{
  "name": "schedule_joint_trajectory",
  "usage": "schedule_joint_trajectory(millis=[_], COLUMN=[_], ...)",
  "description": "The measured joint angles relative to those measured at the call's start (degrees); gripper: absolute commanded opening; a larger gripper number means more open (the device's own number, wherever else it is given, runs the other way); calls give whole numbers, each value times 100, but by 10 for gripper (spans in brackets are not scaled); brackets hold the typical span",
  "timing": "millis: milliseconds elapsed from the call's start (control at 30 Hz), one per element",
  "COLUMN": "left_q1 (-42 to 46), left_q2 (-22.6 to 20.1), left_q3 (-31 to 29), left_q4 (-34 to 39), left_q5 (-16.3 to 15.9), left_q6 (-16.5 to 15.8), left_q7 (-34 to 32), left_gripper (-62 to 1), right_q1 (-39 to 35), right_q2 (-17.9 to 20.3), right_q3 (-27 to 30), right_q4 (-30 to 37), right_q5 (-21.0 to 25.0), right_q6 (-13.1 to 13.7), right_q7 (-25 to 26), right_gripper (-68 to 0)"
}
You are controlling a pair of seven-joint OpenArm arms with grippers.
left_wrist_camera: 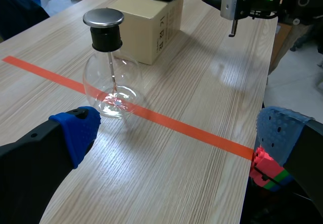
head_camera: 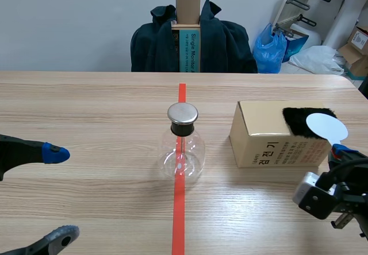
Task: Do the electroscope experiment.
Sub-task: 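Rub the plate on the fur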
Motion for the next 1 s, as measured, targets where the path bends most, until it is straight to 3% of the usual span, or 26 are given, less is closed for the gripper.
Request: schedule_joint_trajectory(millis=[67,133,200,333,367,433,500,667,833,900,1000], left_q1=[2,0,0,0,0,0,0,0,0,0,0], left_q2=[31,70,90,94,94,94,94,94,94,94,94], left_q3=[0,0,0,0,0,0,0,0,0,0,0], left_q4=[0,-2,-2,-2,-2,-2,-2,-2,-4,-4,-7], left_q5=[2,2,2,2,2,2,2,2,2,0,2], left_q6=[0,2,17,39,39,44,42,44,44,44,44], left_q7=[118,166,195,192,192,192,192,192,192,192,195], left_gripper=[14,14,14,14,14,14,14,14,14,14,14], right_q1=[0,0,11,17,15,13,15,15,17,13,17], right_q2=[2,4,0,2,20,98,107,96,205,173,151], right_q3=[0,4,-2,2,11,15,-11,-120,-120,-262,-269], right_q4=[0,0,2,2,2,2,2,7,7,7,9], right_q5=[4,0,-11,7,63,138,131,142,160,61,153], right_q6=[4,79,330,323,332,509,520,498,710,549,553], right_q7=[129,595,811,-129,-164,483,916,-282,660,208,-664], right_gripper=[-667,-667,-667,-667,-667,-667,-667,-667,-667,-667,-667])
